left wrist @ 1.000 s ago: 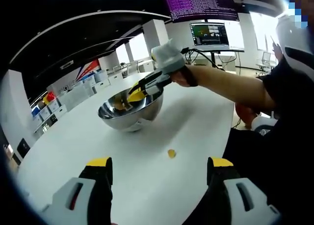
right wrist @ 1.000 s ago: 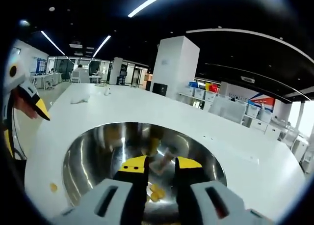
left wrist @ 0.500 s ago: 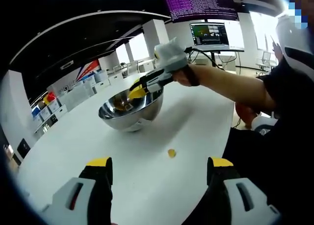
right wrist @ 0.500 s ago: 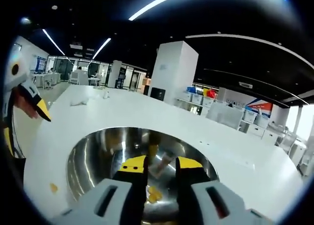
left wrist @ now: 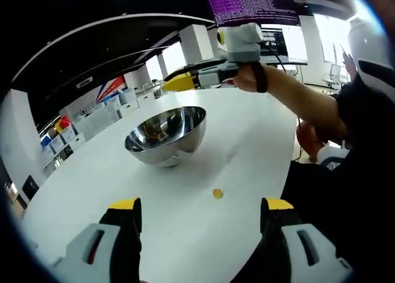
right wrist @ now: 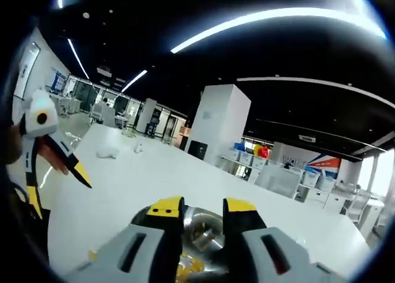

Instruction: Pick up the QQ candy scattered on the table and place it into the stainless steel bowl on the table

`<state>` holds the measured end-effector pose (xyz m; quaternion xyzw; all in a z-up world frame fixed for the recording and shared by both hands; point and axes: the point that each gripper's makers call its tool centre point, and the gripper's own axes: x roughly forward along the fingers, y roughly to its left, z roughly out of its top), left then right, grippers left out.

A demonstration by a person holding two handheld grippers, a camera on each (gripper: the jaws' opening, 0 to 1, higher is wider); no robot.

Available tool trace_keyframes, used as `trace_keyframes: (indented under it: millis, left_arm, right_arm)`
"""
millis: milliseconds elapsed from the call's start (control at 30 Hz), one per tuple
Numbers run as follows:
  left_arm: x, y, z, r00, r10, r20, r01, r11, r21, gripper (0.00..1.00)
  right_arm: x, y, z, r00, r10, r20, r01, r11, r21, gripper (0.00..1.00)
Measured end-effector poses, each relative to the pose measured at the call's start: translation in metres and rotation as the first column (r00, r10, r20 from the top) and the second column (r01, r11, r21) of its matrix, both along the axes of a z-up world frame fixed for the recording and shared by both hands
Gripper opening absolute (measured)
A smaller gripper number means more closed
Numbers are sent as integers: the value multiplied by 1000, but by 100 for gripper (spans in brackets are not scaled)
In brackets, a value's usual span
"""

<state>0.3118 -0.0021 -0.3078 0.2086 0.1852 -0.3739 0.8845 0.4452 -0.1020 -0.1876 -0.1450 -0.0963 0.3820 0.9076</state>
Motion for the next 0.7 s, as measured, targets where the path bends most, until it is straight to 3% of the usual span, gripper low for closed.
trace_keyframes:
  millis: [100, 267, 400, 700]
  left_arm:
    - [0, 1, 0, 1000, 1, 1, -1, 1000, 4, 78]
    - [-1, 2, 1, 1000, 3, 2, -3, 1000, 0, 78]
    - [0, 2, 0, 1000, 3, 1, -3, 1000, 0, 78]
    - [0, 0, -1, 1000, -1, -1, 1, 1000, -5, 78]
  right_arm:
    - [-25, 5, 7, 999, 41, 22, -42, 999, 17, 24]
    - [-67, 21, -3, 988, 151, 27, -152, 988, 29, 24]
    - [-90, 27, -34, 982, 188, 9, -185, 975, -124, 23]
    - [-118, 40, -76, 964, 250, -87, -259, 958, -121, 23]
